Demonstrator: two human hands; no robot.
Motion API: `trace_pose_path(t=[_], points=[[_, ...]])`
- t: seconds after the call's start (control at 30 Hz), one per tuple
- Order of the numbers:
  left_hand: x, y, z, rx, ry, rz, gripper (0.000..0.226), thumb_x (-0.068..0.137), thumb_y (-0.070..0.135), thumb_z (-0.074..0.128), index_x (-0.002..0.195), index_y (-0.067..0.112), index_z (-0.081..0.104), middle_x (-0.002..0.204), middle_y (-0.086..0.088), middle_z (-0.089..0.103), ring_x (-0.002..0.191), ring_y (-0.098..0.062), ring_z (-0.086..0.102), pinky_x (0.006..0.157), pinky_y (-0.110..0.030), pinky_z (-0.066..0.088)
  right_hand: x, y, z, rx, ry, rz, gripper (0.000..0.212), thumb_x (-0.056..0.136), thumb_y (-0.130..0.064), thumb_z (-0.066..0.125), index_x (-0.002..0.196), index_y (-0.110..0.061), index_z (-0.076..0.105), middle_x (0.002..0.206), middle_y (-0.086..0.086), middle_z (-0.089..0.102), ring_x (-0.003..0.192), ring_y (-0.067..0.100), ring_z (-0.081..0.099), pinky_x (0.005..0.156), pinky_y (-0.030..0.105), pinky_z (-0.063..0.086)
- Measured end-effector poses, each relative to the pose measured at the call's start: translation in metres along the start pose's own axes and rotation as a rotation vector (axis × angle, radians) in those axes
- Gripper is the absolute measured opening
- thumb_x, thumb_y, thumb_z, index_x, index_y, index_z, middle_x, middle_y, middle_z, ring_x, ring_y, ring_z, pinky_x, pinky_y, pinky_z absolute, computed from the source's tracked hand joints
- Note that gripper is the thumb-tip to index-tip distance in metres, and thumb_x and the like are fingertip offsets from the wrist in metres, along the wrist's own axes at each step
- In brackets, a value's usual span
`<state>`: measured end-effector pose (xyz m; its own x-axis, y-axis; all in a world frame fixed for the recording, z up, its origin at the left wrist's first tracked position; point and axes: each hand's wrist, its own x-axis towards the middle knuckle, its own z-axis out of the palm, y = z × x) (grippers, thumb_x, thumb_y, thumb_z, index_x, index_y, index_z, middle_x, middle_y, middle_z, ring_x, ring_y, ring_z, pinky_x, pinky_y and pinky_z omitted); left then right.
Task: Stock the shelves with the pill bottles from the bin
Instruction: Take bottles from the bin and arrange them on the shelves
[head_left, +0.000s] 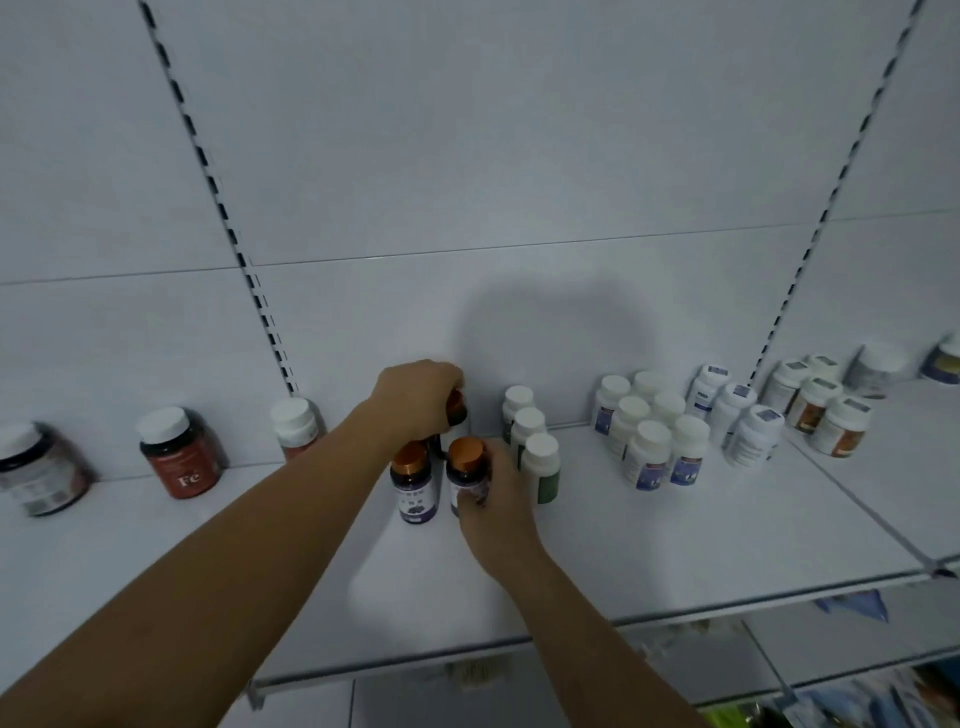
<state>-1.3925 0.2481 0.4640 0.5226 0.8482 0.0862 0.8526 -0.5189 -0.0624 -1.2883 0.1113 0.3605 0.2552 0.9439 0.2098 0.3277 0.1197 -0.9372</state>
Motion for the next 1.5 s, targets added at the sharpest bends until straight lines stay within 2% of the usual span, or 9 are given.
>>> trace_pose_path(t=[0.2, 0.33, 0.5, 0.6, 0.77, 0.9, 1.1, 1.23, 1.5], points=[[-0.027, -0.017, -0.008, -0.453, 0.218, -0.112, 0.033, 0.097, 0.042, 0.068, 0.129, 0.035, 0.065, 0.131, 0.012, 0.062, 0.107, -0.012, 0.064, 0.095, -0.037, 0.053, 0.015, -0.009, 0.003, -0.005, -0.077, 0.012, 0.052, 0.094, 0.008, 0.052, 0.1, -0.044, 0.052, 0.098, -0.02, 0.058, 0.093, -0.017, 0.056, 0.082, 0.006, 0.043], [-0.069, -0.027, 0.006, -0.903, 0.464, -0.29, 0.017, 0.106, 0.038, 0.056, 0.115, 0.032, 0.069, 0.115, 0.018, 0.069, 0.099, 0.0, 0.063, 0.085, -0.022, 0.049, 0.022, -0.017, 0.009, 0.04, -0.113, -0.01, 0.048, 0.099, -0.002, 0.05, 0.117, -0.046, 0.059, 0.105, -0.029, 0.067, 0.105, -0.005, 0.064, 0.092, 0.022, 0.054], [-0.095, -0.029, 0.062, -1.383, 0.248, -0.574, 0.056, 0.104, 0.062, 0.043, 0.148, 0.027, 0.05, 0.156, -0.001, 0.052, 0.14, -0.018, 0.05, 0.121, -0.047, 0.038, 0.029, -0.028, 0.004, 0.07, -0.15, -0.016, 0.053, 0.101, 0.003, 0.05, 0.123, -0.045, 0.052, 0.109, -0.037, 0.059, 0.099, -0.029, 0.053, 0.081, -0.005, 0.038], [-0.099, -0.021, 0.063, -1.608, 0.154, -0.555, 0.065, 0.11, 0.057, 0.032, 0.163, 0.019, 0.032, 0.166, 0.002, 0.038, 0.151, -0.016, 0.038, 0.126, -0.044, 0.029, 0.034, -0.027, 0.004, 0.068, -0.178, -0.007, 0.046, 0.103, 0.002, 0.048, 0.129, -0.036, 0.052, 0.111, -0.032, 0.057, 0.094, -0.035, 0.05, 0.077, -0.007, 0.037], [-0.098, -0.016, 0.066, -1.73, 0.035, -0.513, 0.07, 0.104, 0.066, 0.033, 0.161, 0.025, 0.037, 0.165, 0.008, 0.04, 0.152, -0.015, 0.038, 0.129, -0.046, 0.023, 0.04, -0.027, 0.006, 0.07, -0.159, 0.03, 0.047, 0.103, 0.005, 0.045, 0.129, -0.033, 0.052, 0.108, -0.031, 0.054, 0.087, -0.038, 0.047, 0.073, -0.007, 0.037], [-0.095, -0.01, 0.072, -1.735, 0.033, -0.497, 0.047, 0.11, 0.056, 0.03, 0.145, 0.033, 0.051, 0.133, 0.013, 0.061, 0.123, -0.007, 0.058, 0.12, -0.04, 0.037, 0.041, -0.028, 0.008, 0.066, -0.14, 0.063, 0.048, 0.101, 0.008, 0.043, 0.127, -0.031, 0.054, 0.105, -0.026, 0.057, 0.083, -0.033, 0.05, 0.072, -0.005, 0.039], [-0.096, -0.006, 0.07, -1.757, 0.079, -0.503, 0.037, 0.112, 0.051, 0.03, 0.131, 0.038, 0.059, 0.134, 0.012, 0.065, 0.115, 0.0, 0.06, 0.119, -0.04, 0.039, 0.04, -0.028, 0.01, 0.038, -0.113, 0.12, 0.037, 0.103, 0.0, 0.046, 0.131, -0.023, 0.057, 0.113, -0.013, 0.061, 0.1, -0.011, 0.058, 0.071, -0.003, 0.04], [-0.107, -0.008, 0.055, -1.447, 0.201, -0.439, 0.048, 0.105, 0.07, 0.031, 0.147, 0.05, 0.042, 0.155, 0.019, 0.046, 0.144, -0.005, 0.042, 0.125, -0.039, 0.027, 0.034, -0.038, 0.005, -0.001, -0.122, 0.104, 0.049, 0.107, -0.006, 0.045, 0.154, -0.018, 0.039, 0.143, -0.015, 0.045, 0.136, 0.004, 0.041, 0.106, 0.016, 0.03], [-0.157, -0.027, -0.004, -0.73, 0.427, -0.301, 0.074, 0.1, 0.068, 0.048, 0.164, 0.041, 0.021, 0.169, 0.016, 0.03, 0.154, -0.007, 0.029, 0.122, -0.038, 0.031, 0.035, -0.097, -0.025, -0.15, -0.3, -0.265, 0.055, 0.108, -0.028, 0.052, 0.159, -0.031, 0.033, 0.162, -0.011, 0.035, 0.147, 0.005, 0.033, 0.124, 0.035, 0.03]])
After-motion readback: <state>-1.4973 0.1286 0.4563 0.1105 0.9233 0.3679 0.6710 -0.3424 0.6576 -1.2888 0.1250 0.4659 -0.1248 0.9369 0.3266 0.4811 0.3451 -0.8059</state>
